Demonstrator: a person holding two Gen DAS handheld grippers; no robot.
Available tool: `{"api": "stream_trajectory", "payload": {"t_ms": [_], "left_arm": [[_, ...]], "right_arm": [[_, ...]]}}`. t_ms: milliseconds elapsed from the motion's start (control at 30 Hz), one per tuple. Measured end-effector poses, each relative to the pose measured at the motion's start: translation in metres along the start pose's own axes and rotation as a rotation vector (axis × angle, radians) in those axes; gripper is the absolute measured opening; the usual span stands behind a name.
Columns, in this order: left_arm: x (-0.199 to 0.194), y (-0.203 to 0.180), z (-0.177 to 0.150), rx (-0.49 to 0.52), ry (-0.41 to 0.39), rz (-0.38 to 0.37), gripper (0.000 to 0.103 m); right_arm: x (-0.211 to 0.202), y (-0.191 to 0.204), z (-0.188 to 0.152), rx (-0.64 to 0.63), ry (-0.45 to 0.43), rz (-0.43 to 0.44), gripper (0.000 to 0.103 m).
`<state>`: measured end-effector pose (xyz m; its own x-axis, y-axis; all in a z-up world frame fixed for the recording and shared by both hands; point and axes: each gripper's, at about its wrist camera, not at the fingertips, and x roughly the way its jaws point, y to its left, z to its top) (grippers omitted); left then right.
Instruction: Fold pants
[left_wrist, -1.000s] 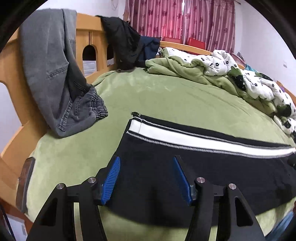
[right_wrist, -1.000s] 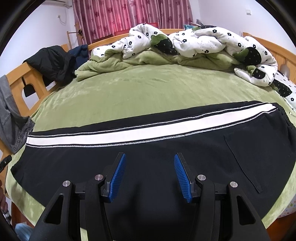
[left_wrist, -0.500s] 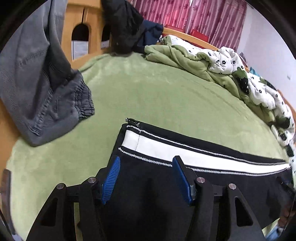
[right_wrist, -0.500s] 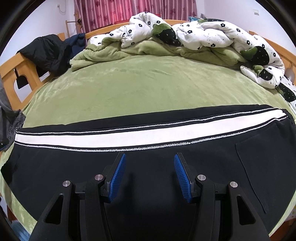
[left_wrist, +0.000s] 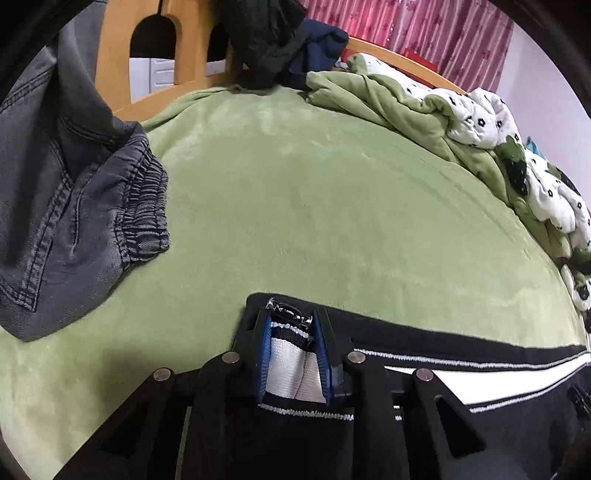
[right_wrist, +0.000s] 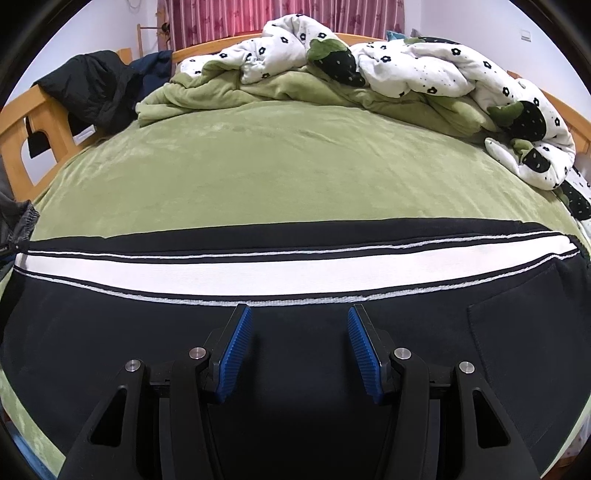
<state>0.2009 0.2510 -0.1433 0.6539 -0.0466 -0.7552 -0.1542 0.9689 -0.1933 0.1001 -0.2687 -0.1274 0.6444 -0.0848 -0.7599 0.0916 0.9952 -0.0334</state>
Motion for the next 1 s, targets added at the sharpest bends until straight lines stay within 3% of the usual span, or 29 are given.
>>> {"api": "stream_trajectory", "payload": {"t_ms": [100,233,367,433,533,600,667,733,833,1000], "left_arm": [[-0.017,0.011,0.001,-0.018,-0.096,0.014,0.019],[0.012,0.029,-0.005,-0.101,0.013,0.005,0.019],[0.008,0.017,-0.007,-0.045,-0.017,0.056,0.023],[0.008,0.011,-0.006,-0.015,-0.006,0.099,0.035],[-0.002,0.008,-0.009,0.005,-0.027,0.129,0.043],[-0.009,0.010,-0.012,-0.016,-0.022,0.111,0.045],[-0.017,0.013,-0.017,-0.037,0.002,0.079,0.045],[-0.026,0.012,-0.025,-0.051,0.012,0.068,0.049],[-0.042,0.006,-0.039,-0.026,0.008,0.070,0.052],[-0.068,-0.004,-0.066,-0.017,0.002,0.047,0.052]], "right_arm": [[-0.005,-0.009,0.004,-0.017,-0.012,-0.023,0.053],[-0.009,-0.026,0.011,-0.041,-0.033,-0.039,0.056],[-0.001,-0.044,0.027,-0.040,-0.067,-0.066,0.057],[0.011,-0.047,0.039,-0.041,-0.067,-0.057,0.057],[0.041,-0.051,0.052,-0.027,-0.042,-0.060,0.057],[0.074,-0.053,0.056,-0.013,0.044,-0.051,0.057],[0.087,-0.052,0.058,-0.006,0.063,-0.059,0.057],[0.078,-0.048,0.061,-0.005,0.045,-0.069,0.056],[0.051,-0.043,0.057,0.028,0.007,0.005,0.056],[0.004,-0.016,0.038,-0.038,-0.046,-0.003,0.056]]}}
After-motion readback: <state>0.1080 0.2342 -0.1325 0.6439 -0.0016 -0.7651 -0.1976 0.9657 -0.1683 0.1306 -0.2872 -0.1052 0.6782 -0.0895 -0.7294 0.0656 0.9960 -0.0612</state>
